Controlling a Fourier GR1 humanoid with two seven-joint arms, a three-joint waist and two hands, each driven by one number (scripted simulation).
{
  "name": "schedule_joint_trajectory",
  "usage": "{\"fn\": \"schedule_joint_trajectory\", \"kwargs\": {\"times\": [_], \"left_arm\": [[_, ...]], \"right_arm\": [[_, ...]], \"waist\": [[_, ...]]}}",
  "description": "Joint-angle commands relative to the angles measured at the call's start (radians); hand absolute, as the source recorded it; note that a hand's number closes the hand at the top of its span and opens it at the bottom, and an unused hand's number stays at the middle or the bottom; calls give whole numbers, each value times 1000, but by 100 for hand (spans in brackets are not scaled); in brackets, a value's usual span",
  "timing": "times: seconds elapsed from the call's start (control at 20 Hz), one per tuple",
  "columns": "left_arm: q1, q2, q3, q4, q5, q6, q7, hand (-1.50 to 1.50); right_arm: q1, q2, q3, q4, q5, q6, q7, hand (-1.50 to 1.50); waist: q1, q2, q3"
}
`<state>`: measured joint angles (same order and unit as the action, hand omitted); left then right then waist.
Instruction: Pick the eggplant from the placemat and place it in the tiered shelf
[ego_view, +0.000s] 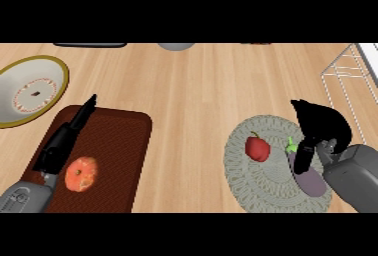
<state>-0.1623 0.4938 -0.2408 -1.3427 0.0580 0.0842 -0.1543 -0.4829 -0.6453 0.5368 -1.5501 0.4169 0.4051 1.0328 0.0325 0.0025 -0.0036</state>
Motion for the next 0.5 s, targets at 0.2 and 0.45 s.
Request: {"fn": "schedule_joint_trajectory", "kwargs": {"times": [0.2, 0.45], "left_arm": [[-18, 21, 33, 49, 4, -37, -30, 0], [0, -7, 35, 31, -8, -12, -19, 0]], "right_arm": [[-119, 138, 64, 149, -44, 196, 293, -150], [-104, 158, 70, 191, -8, 155, 302, -150]], "waist": [[-15, -1, 0], [-26, -4, 2]]}}
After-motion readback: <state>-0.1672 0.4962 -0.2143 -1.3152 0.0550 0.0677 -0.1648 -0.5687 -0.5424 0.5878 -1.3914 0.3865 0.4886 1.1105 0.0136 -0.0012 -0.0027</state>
